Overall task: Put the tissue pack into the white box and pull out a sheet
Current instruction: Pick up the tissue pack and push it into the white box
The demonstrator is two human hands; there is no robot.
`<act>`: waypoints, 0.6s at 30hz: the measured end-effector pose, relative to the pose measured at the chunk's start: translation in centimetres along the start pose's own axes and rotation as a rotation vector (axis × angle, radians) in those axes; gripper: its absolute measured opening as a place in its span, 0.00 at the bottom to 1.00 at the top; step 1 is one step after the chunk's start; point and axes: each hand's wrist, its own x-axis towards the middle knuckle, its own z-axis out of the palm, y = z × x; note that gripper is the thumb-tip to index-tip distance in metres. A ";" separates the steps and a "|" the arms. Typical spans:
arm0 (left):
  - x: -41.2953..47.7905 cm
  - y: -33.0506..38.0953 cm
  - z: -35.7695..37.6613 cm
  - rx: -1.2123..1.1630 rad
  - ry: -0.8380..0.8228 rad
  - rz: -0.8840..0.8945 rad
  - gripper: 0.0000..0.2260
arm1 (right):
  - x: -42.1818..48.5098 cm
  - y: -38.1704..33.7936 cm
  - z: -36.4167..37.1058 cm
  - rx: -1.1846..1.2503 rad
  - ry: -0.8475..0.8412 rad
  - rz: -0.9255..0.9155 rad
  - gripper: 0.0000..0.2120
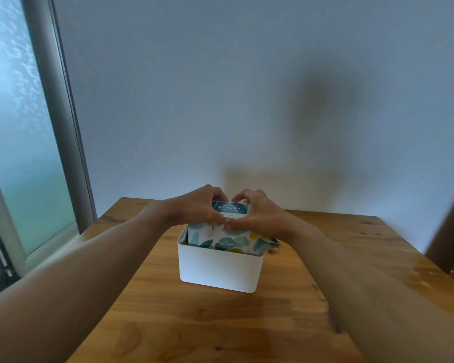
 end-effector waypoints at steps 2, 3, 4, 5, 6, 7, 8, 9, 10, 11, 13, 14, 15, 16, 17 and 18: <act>0.2 -0.5 0.2 0.012 -0.013 -0.006 0.19 | -0.2 -0.1 0.4 -0.013 -0.014 0.003 0.29; 0.2 -0.7 0.3 0.019 -0.012 -0.004 0.19 | -0.3 -0.1 0.7 -0.022 -0.014 -0.002 0.28; 0.2 -0.9 0.3 0.025 -0.008 0.000 0.19 | -0.3 -0.1 0.9 -0.033 -0.009 -0.012 0.28; 0.2 -1.1 0.3 0.033 -0.002 -0.001 0.19 | -0.4 -0.1 1.1 -0.057 -0.001 -0.022 0.28; 0.3 -1.3 0.4 0.047 0.001 -0.002 0.20 | -0.4 0.0 1.2 -0.102 0.005 -0.034 0.28; 0.4 -1.4 0.4 0.074 -0.002 -0.006 0.21 | -0.3 0.0 1.4 -0.164 0.005 -0.046 0.28; 0.4 -1.7 0.7 0.111 -0.012 -0.012 0.22 | -0.3 0.1 1.6 -0.232 -0.002 -0.055 0.28; 0.4 -1.9 0.9 0.152 -0.024 -0.018 0.23 | -0.3 0.1 1.9 -0.298 -0.015 -0.061 0.28; 0.3 -2.2 1.2 0.189 -0.032 -0.026 0.24 | -0.3 0.0 2.2 -0.360 -0.031 -0.063 0.28; 0.2 -2.5 1.5 0.216 -0.033 -0.029 0.24 | -0.3 0.0 2.5 -0.417 -0.048 -0.063 0.29; 0.2 -2.8 1.8 0.247 -0.028 -0.025 0.24 | -0.1 -0.2 2.9 -0.511 -0.082 -0.062 0.31; 0.3 -2.9 1.8 0.260 -0.028 -0.026 0.24 | -0.1 -0.2 3.0 -0.550 -0.098 -0.064 0.31; 0.4 -2.9 1.7 0.277 -0.031 -0.029 0.24 | -0.1 -0.3 3.1 -0.587 -0.112 -0.068 0.32; 0.4 -2.9 1.6 0.297 -0.034 -0.031 0.25 | -0.1 -0.4 3.1 -0.624 -0.120 -0.073 0.32; 0.5 -2.9 1.6 0.315 -0.036 -0.030 0.25 | -0.2 -0.5 3.2 -0.662 -0.126 -0.074 0.32; 0.6 -3.0 1.7 0.332 -0.036 -0.027 0.25 | -0.2 -0.6 3.2 -0.699 -0.133 -0.070 0.33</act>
